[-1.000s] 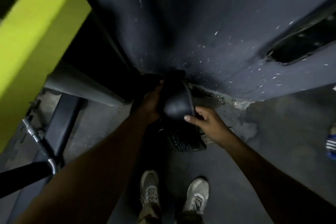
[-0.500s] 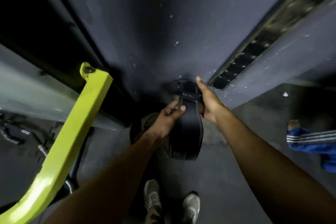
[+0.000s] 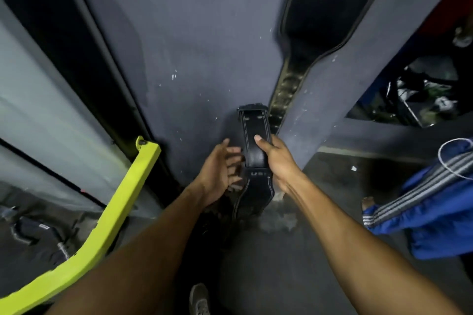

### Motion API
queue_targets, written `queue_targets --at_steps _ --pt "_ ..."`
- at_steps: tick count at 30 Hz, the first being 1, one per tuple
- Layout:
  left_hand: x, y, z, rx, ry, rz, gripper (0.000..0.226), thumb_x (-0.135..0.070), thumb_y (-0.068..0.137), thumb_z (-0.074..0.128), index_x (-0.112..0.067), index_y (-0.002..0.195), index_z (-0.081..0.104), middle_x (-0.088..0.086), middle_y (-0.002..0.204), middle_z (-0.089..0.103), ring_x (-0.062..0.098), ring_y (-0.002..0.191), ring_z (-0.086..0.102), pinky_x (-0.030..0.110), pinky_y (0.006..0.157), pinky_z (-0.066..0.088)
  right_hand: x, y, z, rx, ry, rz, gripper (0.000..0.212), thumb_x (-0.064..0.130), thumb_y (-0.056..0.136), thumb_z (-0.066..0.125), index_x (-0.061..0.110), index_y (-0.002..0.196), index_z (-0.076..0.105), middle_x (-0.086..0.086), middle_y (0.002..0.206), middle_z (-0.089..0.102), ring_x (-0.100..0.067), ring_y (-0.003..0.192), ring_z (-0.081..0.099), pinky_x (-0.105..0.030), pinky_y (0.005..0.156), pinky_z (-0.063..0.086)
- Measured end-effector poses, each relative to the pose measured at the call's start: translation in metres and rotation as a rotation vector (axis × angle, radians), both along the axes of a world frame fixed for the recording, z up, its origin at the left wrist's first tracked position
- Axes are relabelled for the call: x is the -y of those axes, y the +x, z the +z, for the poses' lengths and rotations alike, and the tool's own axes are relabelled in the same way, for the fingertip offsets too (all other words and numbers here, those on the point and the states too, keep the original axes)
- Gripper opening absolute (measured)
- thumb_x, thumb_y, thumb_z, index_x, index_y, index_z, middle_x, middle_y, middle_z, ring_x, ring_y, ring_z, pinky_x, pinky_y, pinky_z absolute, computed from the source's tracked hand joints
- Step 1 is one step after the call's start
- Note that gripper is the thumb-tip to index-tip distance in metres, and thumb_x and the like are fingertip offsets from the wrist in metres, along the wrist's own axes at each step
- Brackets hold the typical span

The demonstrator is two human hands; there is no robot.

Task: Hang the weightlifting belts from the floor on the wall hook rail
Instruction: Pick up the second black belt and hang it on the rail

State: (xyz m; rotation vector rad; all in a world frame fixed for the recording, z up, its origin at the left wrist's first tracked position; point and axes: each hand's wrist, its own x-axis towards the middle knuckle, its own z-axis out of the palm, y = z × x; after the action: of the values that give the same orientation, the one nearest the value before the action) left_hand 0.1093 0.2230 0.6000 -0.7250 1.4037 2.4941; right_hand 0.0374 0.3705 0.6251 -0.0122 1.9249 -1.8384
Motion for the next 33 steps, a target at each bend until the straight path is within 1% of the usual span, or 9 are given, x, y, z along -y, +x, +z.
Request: queue_targets --at_steps 4,8,12,16,19,21,24,29,33 --pt "-0.02 0.004 0.101 -0.167 -0.097 -0.045 0.055 -0.059 0.1 0.041 -0.014 0.125 0.064 0.008 0.111 0.075 0.02 0.094 0.075 0.035 0.077 0.056 -0.025 0.041 0.081 -0.18 -0.071 0.092 0.029 0.019 0.107 0.054 0.014 0.133 0.064 -0.005 0.117 0.079 -0.021 0.106 0.076 -0.028 0.082 0.061" --pt "-0.033 0.005 0.192 -0.295 -0.08 0.024 0.052 -0.042 0.106 0.044 -0.002 0.138 0.058 0.022 0.134 0.066 0.033 0.122 0.065 0.048 0.106 0.05 -0.038 0.068 0.149 -0.299 -0.104 0.152 0.032 0.019 0.106 0.056 0.017 0.137 0.062 -0.005 0.128 0.075 -0.022 0.119 0.071 -0.04 0.103 0.056" --pt "-0.037 0.008 0.257 -0.387 -0.089 0.101 0.031 -0.021 0.107 0.047 -0.002 0.129 0.058 0.028 0.127 0.064 0.042 0.114 0.062 0.06 0.106 0.048 -0.044 0.086 0.189 -0.372 -0.114 0.162 0.033 0.023 0.106 0.056 0.021 0.138 0.062 -0.005 0.133 0.072 -0.024 0.126 0.067 -0.048 0.113 0.048" --pt "-0.04 0.02 0.3 -0.559 -0.145 0.015 0.023 -0.008 0.105 0.047 -0.009 0.125 0.058 0.015 0.108 0.071 0.024 0.09 0.072 0.042 0.088 0.061 -0.04 0.095 0.228 -0.399 -0.106 0.064 0.059 0.062 0.097 0.053 0.024 0.143 0.056 -0.001 0.141 0.066 -0.02 0.134 0.06 -0.048 0.118 0.042" --pt "-0.04 0.033 0.323 -0.638 -0.231 -0.054 0.032 -0.008 0.105 0.05 -0.004 0.137 0.052 0.022 0.123 0.068 0.031 0.106 0.07 0.045 0.097 0.057 -0.037 0.09 0.272 -0.411 -0.135 -0.098 0.073 0.078 0.089 0.047 0.017 0.127 0.062 -0.001 0.107 0.073 -0.021 0.099 0.069 -0.041 0.087 0.056" --pt "-0.035 0.039 0.332 -0.662 -0.255 -0.088 0.038 -0.009 0.104 0.051 -0.005 0.142 0.049 0.027 0.138 0.06 0.044 0.129 0.056 0.056 0.113 0.042 -0.037 0.082 0.306 -0.415 -0.178 -0.115 0.076 0.081 0.086 0.047 0.016 0.117 0.07 0.008 0.076 0.066 -0.009 0.067 0.059 -0.025 0.059 0.049" --pt "-0.027 0.048 0.34 -0.698 -0.272 -0.13 0.04 -0.009 0.104 0.052 -0.011 0.144 0.049 0.022 0.139 0.061 0.042 0.134 0.054 0.056 0.116 0.039 -0.032 0.078 0.351 -0.479 -0.165 -0.075 0.061 0.071 0.094 0.051 0.017 0.107 0.078 -0.001 0.076 0.075 -0.009 0.062 0.063 -0.023 0.055 0.05" --pt "-0.017 0.063 0.361 -0.764 -0.353 -0.161 0.04 -0.009 0.103 0.054 -0.017 0.141 0.05 0.015 0.134 0.067 0.028 0.126 0.062 0.049 0.118 0.039 -0.014 0.08 0.387 -0.51 -0.172 -0.099 0.048 0.041 0.101 0.063 -0.005 0.11 0.075 -0.023 0.106 0.078 -0.029 0.093 0.073 -0.041 0.093 0.058" --pt "-0.013 0.072 0.379 -0.802 -0.384 -0.165 0.036 -0.008 0.103 0.053 -0.013 0.139 0.05 0.016 0.133 0.067 0.031 0.129 0.06 0.051 0.119 0.036 -0.006 0.09 0.393 -0.487 -0.294 0.007 0.037 0.033 0.104 0.06 0.002 0.116 0.074 -0.019 0.107 0.079 -0.027 0.096 0.077 -0.036 0.088 0.062"
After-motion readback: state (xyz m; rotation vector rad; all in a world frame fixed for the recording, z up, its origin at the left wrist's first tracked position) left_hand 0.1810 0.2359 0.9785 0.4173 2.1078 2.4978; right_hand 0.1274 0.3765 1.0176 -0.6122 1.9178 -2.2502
